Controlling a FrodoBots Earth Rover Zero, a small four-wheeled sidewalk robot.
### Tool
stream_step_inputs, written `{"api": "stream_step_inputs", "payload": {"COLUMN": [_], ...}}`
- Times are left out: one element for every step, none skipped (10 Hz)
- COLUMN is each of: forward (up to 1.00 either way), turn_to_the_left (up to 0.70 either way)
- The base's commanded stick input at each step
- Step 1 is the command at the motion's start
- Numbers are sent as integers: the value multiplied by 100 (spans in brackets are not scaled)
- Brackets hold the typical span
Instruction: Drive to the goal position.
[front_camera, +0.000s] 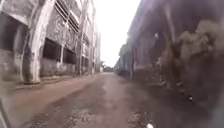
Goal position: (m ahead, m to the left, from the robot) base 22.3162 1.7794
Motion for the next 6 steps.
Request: {"api": "stream_step_inputs", "payload": {"forward": [70, 70, 70, 70, 70, 70], "turn_to_the_left": [0, 0, 0, 0, 0, 0]}}
